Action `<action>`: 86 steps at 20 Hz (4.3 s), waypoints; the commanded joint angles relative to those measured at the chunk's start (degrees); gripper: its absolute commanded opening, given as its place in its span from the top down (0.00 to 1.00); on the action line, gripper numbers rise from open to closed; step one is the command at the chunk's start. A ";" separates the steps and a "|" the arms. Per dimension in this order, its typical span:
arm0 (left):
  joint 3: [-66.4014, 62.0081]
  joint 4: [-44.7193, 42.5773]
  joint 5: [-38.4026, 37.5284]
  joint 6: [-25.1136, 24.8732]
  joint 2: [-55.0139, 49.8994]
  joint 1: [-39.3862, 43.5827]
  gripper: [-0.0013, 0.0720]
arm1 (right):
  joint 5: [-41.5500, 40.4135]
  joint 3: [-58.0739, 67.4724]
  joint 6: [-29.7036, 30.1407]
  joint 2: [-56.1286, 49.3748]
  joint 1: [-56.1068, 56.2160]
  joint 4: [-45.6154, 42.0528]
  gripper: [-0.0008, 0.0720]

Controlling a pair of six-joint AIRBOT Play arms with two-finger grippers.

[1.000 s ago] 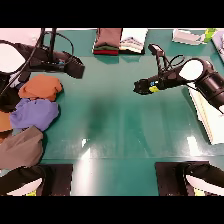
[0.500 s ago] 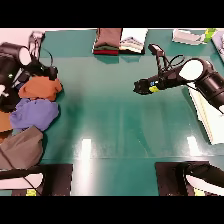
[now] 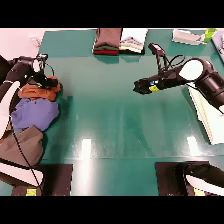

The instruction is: Fold the shirts.

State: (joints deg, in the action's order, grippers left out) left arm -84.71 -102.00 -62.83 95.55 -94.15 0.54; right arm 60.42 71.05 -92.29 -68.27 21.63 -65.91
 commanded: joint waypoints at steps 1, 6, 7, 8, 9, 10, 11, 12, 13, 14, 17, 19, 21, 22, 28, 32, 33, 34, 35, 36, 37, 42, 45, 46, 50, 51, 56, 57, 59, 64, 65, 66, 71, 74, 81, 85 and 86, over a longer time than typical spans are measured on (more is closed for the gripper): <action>-3.98 -0.07 -2.34 -0.68 2.43 -0.28 0.94 | -2.43 0.07 -0.02 1.73 0.00 0.35 0.96; -13.18 0.04 -1.79 -3.91 20.04 2.75 0.95 | -7.28 1.51 -1.27 10.73 -2.34 0.37 0.96; -14.27 0.04 -1.95 -4.66 23.58 4.52 0.95 | -6.05 3.63 -1.73 11.85 -3.93 0.37 0.96; -14.88 0.09 -2.34 -5.25 27.19 6.86 0.95 | -4.70 5.97 -1.73 12.55 -5.55 0.37 0.96; -14.91 0.07 -2.89 -5.86 30.42 9.57 0.95 | -3.54 8.57 -1.70 12.98 -7.19 0.35 0.96; -14.91 0.07 -3.82 -6.01 32.72 12.48 0.95 | -2.75 10.82 -1.70 13.29 -8.76 0.35 0.96; -14.91 0.07 -5.20 -6.05 34.42 15.98 0.95 | -1.73 13.25 -1.70 13.31 -10.58 0.33 0.96; -14.95 0.09 -6.93 -6.05 35.26 19.39 0.95 | -1.03 15.13 -1.70 13.33 -12.15 0.35 0.96; -14.88 0.17 -8.83 -6.03 35.32 22.97 0.95 | -0.22 16.94 -1.70 13.33 -13.49 0.33 0.96; -14.82 0.44 -10.78 -6.03 34.97 26.86 0.95 | 0.31 18.29 -1.70 13.33 -14.53 0.33 0.96; -12.81 1.18 -12.74 -6.08 31.87 37.51 0.95 | 1.33 20.55 -1.70 13.33 -16.74 0.35 0.96; -10.99 4.04 -13.73 -7.72 28.11 43.15 0.94 | 1.88 20.57 -1.70 13.35 -16.76 0.33 0.96; -9.31 8.61 -14.16 -10.03 23.43 47.10 0.94 | 2.32 20.28 -1.70 13.31 -16.11 0.35 0.96; -8.74 10.75 -14.10 -11.30 20.96 48.28 0.94 | 2.36 20.17 -1.70 13.16 -15.52 0.22 0.96; -8.68 6.82 -12.26 -11.98 12.20 44.94 0.13 | 2.67 18.05 -1.70 12.79 -13.60 0.22 0.96; -8.41 5.49 -13.00 -6.84 11.74 30.40 0.13 | 2.97 16.94 -1.68 12.76 -13.60 0.17 0.96; -7.91 6.86 -12.52 -6.60 10.75 27.32 0.13 | 2.86 16.94 -1.68 12.76 -13.60 0.17 0.96; -7.50 8.26 -12.59 -6.62 9.29 25.22 0.13 | 2.82 16.94 -1.68 12.76 -13.60 0.11 0.96; -6.91 9.55 -12.61 -6.62 7.37 23.89 0.13 | 2.82 16.94 -1.68 12.79 -13.60 -0.17 0.96; -6.21 10.10 -12.35 -6.56 5.46 23.41 0.13 | 2.86 16.94 -1.68 12.79 -13.60 -0.17 0.96; -5.60 10.58 -11.87 -6.25 3.28 23.19 0.13 | 2.93 16.94 -1.68 12.79 -13.60 -0.17 0.96; -5.46 16.61 -8.04 -5.40 -5.70 23.19 0.13 | 3.87 16.94 -1.68 12.76 -13.60 -0.20 0.96; -5.46 18.93 -6.36 -5.51 -7.45 23.19 0.13 | 4.24 16.94 -1.68 12.48 -13.60 -0.22 0.96; -5.44 19.61 -6.12 -5.55 -7.89 23.19 0.13 | 4.28 16.94 -1.68 12.26 -13.60 -0.22 0.96; -5.38 20.17 -6.67 -5.55 -8.61 23.19 0.16 | 5.14 16.94 -1.70 10.84 -13.60 -0.13 0.96; -5.38 20.17 -6.62 -5.55 -8.61 23.19 0.44 | 5.70 16.94 -1.70 10.34 -13.60 -0.13 0.96; -7.17 15.58 -7.19 -6.03 -6.12 23.17 0.94 | 15.82 16.92 -1.77 6.73 -13.62 -5.57 0.96; -7.85 14.23 -7.26 -6.05 -5.16 23.17 0.94 | 20.17 16.50 -1.88 5.35 -13.60 -7.74 0.96; -8.59 13.27 -7.17 -6.08 -3.50 23.17 0.94 | 23.91 11.82 -2.64 3.65 -13.60 -9.27 0.96; -8.35 13.31 -7.89 -6.05 -3.21 23.19 0.94 | 19.30 -9.35 -7.89 0.42 -12.39 -8.39 0.31; -8.35 13.31 -7.80 -6.03 -3.21 23.19 0.94 | 17.44 -12.81 -8.37 -0.68 -11.50 -7.06 0.31; -8.35 13.35 -7.54 -6.01 -3.21 23.19 0.94 | 15.34 -15.23 -8.61 -1.77 -10.25 -6.05 0.31; -8.35 13.53 -7.67 -6.01 -3.21 23.19 0.94 | 7.85 -18.16 -12.26 -8.17 -2.73 -5.60 0.33; -8.35 13.53 -7.87 -6.01 -3.21 23.19 0.94 | 6.10 -18.18 -12.74 -10.43 -0.57 -5.55 0.42; -8.52 13.44 -9.01 -6.03 -3.17 23.17 0.94 | 1.92 -18.16 -12.63 -9.97 1.27 -6.14 0.96; -9.53 5.40 -9.31 -5.99 2.32 23.04 0.94 | 4.24 -15.78 -12.00 -1.33 -4.70 -9.92 0.96; -10.03 3.93 -8.61 -5.99 4.85 22.73 0.94 | 6.62 -13.03 -11.74 1.60 -7.10 -12.44 0.96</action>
State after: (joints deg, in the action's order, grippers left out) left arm -93.84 -92.86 -72.07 89.54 -93.49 23.59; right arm 63.88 54.70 -104.57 -72.31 18.72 -73.84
